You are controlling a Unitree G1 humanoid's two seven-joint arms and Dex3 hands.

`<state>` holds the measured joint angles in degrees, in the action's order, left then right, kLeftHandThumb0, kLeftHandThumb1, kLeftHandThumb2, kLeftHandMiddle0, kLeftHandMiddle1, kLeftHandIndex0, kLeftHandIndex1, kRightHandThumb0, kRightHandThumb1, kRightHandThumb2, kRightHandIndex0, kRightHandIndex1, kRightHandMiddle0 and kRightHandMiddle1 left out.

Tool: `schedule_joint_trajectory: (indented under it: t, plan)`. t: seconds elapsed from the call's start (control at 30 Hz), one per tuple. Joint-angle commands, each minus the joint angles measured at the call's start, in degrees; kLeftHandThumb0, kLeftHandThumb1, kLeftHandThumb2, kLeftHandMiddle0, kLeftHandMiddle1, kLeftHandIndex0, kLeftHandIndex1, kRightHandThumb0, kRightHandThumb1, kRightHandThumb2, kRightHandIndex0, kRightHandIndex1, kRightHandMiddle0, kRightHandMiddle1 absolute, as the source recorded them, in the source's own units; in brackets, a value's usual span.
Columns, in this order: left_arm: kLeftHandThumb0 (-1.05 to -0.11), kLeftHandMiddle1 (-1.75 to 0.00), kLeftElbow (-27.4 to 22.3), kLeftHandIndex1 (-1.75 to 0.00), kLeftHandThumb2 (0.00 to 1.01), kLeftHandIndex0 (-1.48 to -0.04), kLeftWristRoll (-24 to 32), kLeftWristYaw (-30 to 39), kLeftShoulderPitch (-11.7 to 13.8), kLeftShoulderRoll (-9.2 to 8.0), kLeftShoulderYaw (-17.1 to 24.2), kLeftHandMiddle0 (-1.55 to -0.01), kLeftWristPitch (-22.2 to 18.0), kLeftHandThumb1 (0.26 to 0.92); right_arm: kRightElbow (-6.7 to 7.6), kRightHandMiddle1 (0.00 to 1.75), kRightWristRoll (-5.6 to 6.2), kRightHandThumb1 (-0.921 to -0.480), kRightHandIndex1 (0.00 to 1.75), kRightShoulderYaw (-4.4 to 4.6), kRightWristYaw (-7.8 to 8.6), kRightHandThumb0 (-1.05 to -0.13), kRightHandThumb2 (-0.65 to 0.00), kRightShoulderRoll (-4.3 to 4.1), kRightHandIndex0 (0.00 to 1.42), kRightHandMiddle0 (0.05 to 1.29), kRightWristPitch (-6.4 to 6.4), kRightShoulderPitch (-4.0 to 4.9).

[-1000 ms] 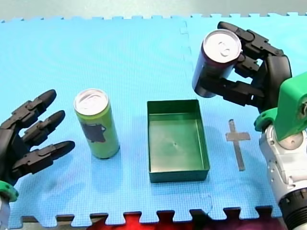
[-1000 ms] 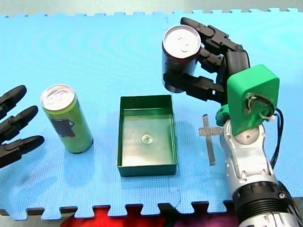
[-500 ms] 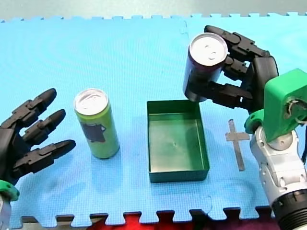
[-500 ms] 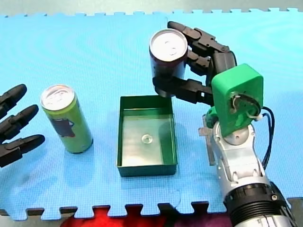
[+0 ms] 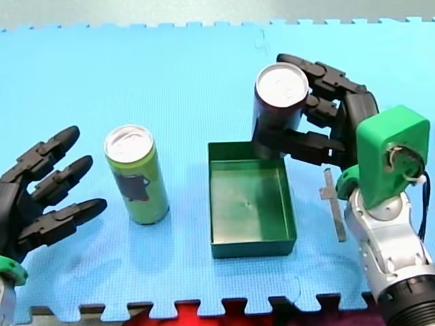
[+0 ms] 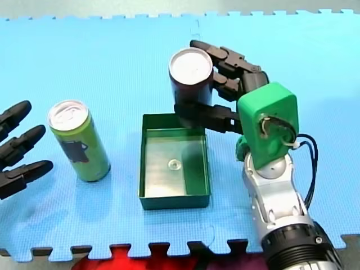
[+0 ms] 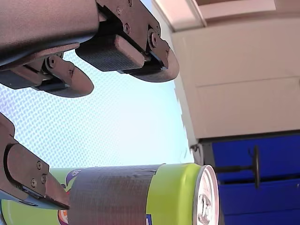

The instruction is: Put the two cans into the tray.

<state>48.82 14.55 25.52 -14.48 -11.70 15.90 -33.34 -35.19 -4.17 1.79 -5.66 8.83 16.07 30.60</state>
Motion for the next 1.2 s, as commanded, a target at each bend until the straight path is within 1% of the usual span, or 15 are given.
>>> schedule_joint_trajectory:
  t: [0.0,0.07,0.1,0.2,0.37,0.43,0.47,0.53,0.6,0.67,0.73,0.83,0.9,0.97,1.17]
  plan:
    - [-0.716,0.00,-0.7,0.00,0.00,-0.54,0.2,-0.2,0.4,-0.03,0.1,-0.58,0.4,0.608,0.25,0.00,-0.21,-0.745,0.00,0.29,-0.36,-0.426,0.000,0.08,1.37,1.21,-0.03,0.53]
    - [-0.715,0.00,-1.0,0.00,0.00,-0.54,0.2,-0.3,0.6,0.02,0.0,-0.58,0.5,0.607,-0.61,0.00,-0.23,-0.746,0.00,0.35,-0.29,-0.429,-0.001,0.10,1.36,1.20,0.21,0.81]
    - [-0.714,0.00,-1.1,0.00,0.00,-0.54,0.2,-0.3,0.6,0.06,0.0,-0.58,0.5,0.607,-0.81,0.00,-0.22,-0.747,0.00,0.37,-0.24,-0.429,-0.001,0.09,1.36,1.20,0.27,0.84]
    - [-0.713,0.00,-1.7,0.00,0.00,-0.54,0.3,-0.5,1.0,0.07,0.0,-0.58,0.8,0.607,-0.53,0.00,-0.36,-0.749,0.00,0.57,-0.44,-0.430,-0.001,0.26,1.37,1.20,0.04,0.55]
    - [-0.708,0.00,-2.2,0.00,0.00,-0.54,0.2,-0.7,1.3,0.01,0.0,-0.57,1.2,0.605,0.12,0.00,-0.71,-0.750,0.00,0.91,-1.31,-0.427,-0.001,0.87,1.37,1.20,-0.93,0.29]
    - [-0.706,0.00,-2.4,0.00,0.00,-0.54,0.2,-0.8,1.4,0.01,0.0,-0.57,1.3,0.605,0.08,0.00,-0.71,-0.750,0.00,1.03,-1.50,-0.426,-0.001,1.20,1.37,1.21,-1.16,0.21]
    - [-0.705,0.00,-2.6,0.00,0.00,-0.54,0.2,-0.8,1.5,0.00,0.0,-0.57,1.3,0.604,-0.17,0.00,-0.64,-0.750,0.00,1.04,-1.52,-0.425,-0.001,1.32,1.37,1.21,-1.13,0.24]
    - [-0.703,0.00,-2.7,0.00,0.00,-0.54,0.2,-0.9,1.6,-0.01,-0.1,-0.57,1.3,0.604,-1.22,0.00,-0.26,-0.751,0.00,0.87,-1.34,-0.425,-0.001,1.57,1.36,1.21,-0.78,0.53]
    - [-0.701,0.00,-2.9,0.00,0.00,-0.54,0.3,-0.9,1.8,0.00,-0.1,-0.57,1.4,0.604,-2.77,0.00,0.46,-0.752,0.00,0.48,-0.91,-0.423,-0.001,1.90,1.36,1.21,-0.20,1.05]
    - [-0.700,0.00,-3.2,0.00,0.00,-0.54,0.3,-1.0,2.0,0.03,-0.1,-0.57,1.4,0.604,-4.48,0.00,0.95,-0.752,0.00,0.18,-0.70,-0.422,-0.001,2.14,1.36,1.21,0.43,1.77]
    - [-0.699,0.00,-3.5,0.00,0.00,-0.54,0.2,-1.1,2.2,0.10,-0.1,-0.57,1.4,0.605,-6.22,0.00,1.11,-0.752,0.00,-0.03,-0.81,-0.421,0.000,2.29,1.36,1.21,1.15,2.60]
    - [-0.700,0.00,-4.0,0.00,0.00,-0.54,0.2,-1.2,2.5,0.17,-0.2,-0.56,1.6,0.606,-8.00,0.00,1.10,-0.751,0.00,-0.21,-1.10,-0.420,0.000,2.49,1.36,1.21,1.98,3.66]
    - [-0.701,0.00,-4.3,0.00,0.00,-0.53,0.3,-1.2,2.6,0.18,-0.2,-0.56,1.7,0.606,-8.54,0.00,1.01,-0.750,0.00,-0.24,-1.27,-0.420,0.000,2.63,1.36,1.21,2.27,4.03]
    - [-0.702,0.00,-4.5,0.00,0.00,-0.53,0.4,-1.1,2.8,0.14,-0.2,-0.56,1.8,0.607,-8.85,0.00,0.92,-0.749,0.00,-0.25,-1.40,-0.421,0.000,2.70,1.35,1.21,2.44,4.21]
    - [-0.706,0.00,-4.6,0.00,0.00,-0.53,0.3,-1.2,2.9,0.07,-0.2,-0.55,1.9,0.608,-9.43,0.00,0.75,-0.750,0.00,-0.24,-1.60,-0.427,0.000,2.73,1.34,1.20,2.62,4.39]
